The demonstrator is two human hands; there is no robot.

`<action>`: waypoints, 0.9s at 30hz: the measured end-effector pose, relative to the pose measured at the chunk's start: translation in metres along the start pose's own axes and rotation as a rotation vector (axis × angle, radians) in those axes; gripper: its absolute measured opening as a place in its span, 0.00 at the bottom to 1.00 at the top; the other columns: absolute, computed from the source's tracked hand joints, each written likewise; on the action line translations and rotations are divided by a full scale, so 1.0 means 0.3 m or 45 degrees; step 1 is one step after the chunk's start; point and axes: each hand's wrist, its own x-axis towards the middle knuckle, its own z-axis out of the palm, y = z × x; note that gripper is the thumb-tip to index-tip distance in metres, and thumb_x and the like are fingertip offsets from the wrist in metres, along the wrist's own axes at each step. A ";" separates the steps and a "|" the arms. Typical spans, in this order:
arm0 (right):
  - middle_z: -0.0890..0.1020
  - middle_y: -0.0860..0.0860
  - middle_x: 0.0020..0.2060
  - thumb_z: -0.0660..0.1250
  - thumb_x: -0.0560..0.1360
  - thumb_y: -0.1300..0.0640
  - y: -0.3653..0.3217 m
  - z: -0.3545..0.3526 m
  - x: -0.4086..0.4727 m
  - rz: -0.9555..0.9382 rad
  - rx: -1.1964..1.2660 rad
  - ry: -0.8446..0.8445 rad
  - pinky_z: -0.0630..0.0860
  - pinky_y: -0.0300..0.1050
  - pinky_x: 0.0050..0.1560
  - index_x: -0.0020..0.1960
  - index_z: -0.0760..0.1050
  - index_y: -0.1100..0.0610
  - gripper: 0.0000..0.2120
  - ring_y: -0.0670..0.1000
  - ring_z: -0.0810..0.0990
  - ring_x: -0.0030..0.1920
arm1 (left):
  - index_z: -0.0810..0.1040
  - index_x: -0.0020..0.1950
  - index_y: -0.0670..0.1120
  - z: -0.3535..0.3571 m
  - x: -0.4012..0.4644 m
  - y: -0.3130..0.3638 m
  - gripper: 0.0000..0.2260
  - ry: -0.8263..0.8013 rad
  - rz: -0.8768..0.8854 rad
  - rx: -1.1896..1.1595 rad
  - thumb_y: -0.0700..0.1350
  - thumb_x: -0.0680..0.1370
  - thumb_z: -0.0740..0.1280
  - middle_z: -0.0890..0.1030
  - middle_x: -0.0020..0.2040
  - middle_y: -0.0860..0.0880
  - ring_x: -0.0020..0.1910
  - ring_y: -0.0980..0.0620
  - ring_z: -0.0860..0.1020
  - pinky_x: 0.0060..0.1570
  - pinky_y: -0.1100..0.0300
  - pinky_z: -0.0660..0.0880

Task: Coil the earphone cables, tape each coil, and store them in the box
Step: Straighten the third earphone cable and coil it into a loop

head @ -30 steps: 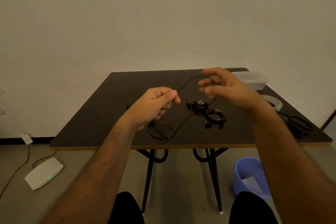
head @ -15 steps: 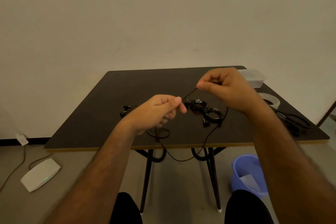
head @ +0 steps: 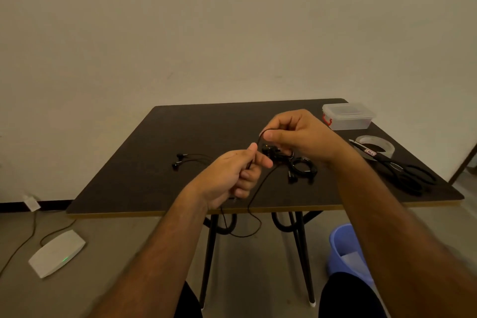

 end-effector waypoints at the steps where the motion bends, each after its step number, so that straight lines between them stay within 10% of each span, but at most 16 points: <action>1: 0.75 0.70 0.36 0.68 0.77 0.61 0.000 0.003 0.004 -0.006 -0.009 -0.002 0.71 0.41 0.31 0.50 0.80 0.67 0.08 0.55 0.70 0.32 | 0.76 0.48 0.45 0.009 -0.002 -0.007 0.18 -0.016 0.002 -0.039 0.56 0.82 0.55 0.61 0.31 0.53 0.28 0.55 0.56 0.28 0.61 0.52; 14: 0.80 0.48 0.29 0.66 0.79 0.61 0.160 0.169 -0.019 0.043 0.339 0.370 0.74 0.38 0.34 0.50 0.80 0.65 0.07 0.46 0.77 0.31 | 0.70 0.41 0.48 0.106 0.007 -0.071 0.16 0.012 0.078 -0.276 0.53 0.84 0.53 0.60 0.30 0.53 0.26 0.56 0.54 0.26 0.61 0.50; 23: 0.76 0.44 0.26 0.62 0.81 0.65 0.212 0.339 -0.169 0.178 0.271 0.049 0.68 0.32 0.30 0.39 0.76 0.55 0.13 0.40 0.72 0.26 | 0.75 0.51 0.43 0.077 0.001 -0.086 0.13 0.194 0.400 -0.423 0.48 0.84 0.53 0.66 0.31 0.51 0.27 0.56 0.59 0.26 0.63 0.54; 27: 0.74 0.57 0.30 0.64 0.81 0.59 0.214 0.372 -0.250 0.228 0.084 -0.065 0.68 0.42 0.33 0.45 0.80 0.60 0.09 0.47 0.69 0.30 | 0.75 0.56 0.44 0.046 -0.019 -0.125 0.13 0.323 0.438 -0.266 0.46 0.85 0.52 0.72 0.35 0.50 0.32 0.56 0.67 0.31 0.61 0.60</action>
